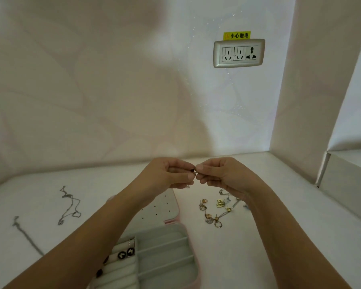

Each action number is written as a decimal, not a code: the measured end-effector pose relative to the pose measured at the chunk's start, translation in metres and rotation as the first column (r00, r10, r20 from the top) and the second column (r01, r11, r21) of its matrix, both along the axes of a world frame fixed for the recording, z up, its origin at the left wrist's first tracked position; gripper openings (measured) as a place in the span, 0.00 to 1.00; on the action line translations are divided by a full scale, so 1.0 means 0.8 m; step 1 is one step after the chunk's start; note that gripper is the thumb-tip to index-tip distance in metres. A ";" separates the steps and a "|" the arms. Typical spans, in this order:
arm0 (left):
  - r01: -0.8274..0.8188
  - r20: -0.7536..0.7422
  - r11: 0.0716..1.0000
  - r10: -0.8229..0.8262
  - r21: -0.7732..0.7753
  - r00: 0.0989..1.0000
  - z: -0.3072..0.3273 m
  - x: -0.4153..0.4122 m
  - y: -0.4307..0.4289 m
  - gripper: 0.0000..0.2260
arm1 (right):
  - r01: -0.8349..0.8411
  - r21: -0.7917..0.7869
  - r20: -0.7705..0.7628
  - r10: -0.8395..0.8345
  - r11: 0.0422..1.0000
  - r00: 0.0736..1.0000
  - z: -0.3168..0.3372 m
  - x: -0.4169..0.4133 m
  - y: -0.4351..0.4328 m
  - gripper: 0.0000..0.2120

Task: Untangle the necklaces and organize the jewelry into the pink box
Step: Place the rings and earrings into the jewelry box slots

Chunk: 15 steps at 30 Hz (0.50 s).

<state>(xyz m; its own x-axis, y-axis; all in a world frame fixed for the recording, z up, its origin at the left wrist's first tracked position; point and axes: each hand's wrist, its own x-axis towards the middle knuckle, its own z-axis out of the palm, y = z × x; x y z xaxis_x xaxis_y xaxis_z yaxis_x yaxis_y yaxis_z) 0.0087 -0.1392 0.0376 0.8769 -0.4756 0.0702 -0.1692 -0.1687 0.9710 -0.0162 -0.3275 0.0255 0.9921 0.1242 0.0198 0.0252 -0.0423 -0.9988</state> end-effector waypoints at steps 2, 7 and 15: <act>-0.070 0.094 0.996 0.065 0.055 0.993 0.000 -0.007 0.011 0.08 | -0.049 -0.013 0.001 0.049 0.999 0.999 -0.004 0.001 0.017 0.05; -0.223 0.254 0.958 0.173 0.182 0.952 0.005 -0.034 0.050 0.08 | -0.174 -0.024 0.001 0.174 0.985 0.985 -0.012 -0.001 0.058 0.06; -0.175 0.302 0.911 0.059 0.373 0.952 0.012 -0.078 0.099 0.14 | -0.443 -0.020 -0.024 0.443 0.896 0.896 -0.018 -0.019 0.097 0.06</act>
<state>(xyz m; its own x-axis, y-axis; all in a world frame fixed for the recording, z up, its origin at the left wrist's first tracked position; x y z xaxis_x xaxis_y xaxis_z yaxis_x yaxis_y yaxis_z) -0.0536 -0.0598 0.0472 0.9000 -0.4099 0.1485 -0.3768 -0.5599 0.7379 -0.0315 -0.2495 0.0108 0.8344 0.5512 -0.0061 0.0289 -0.0547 -0.9981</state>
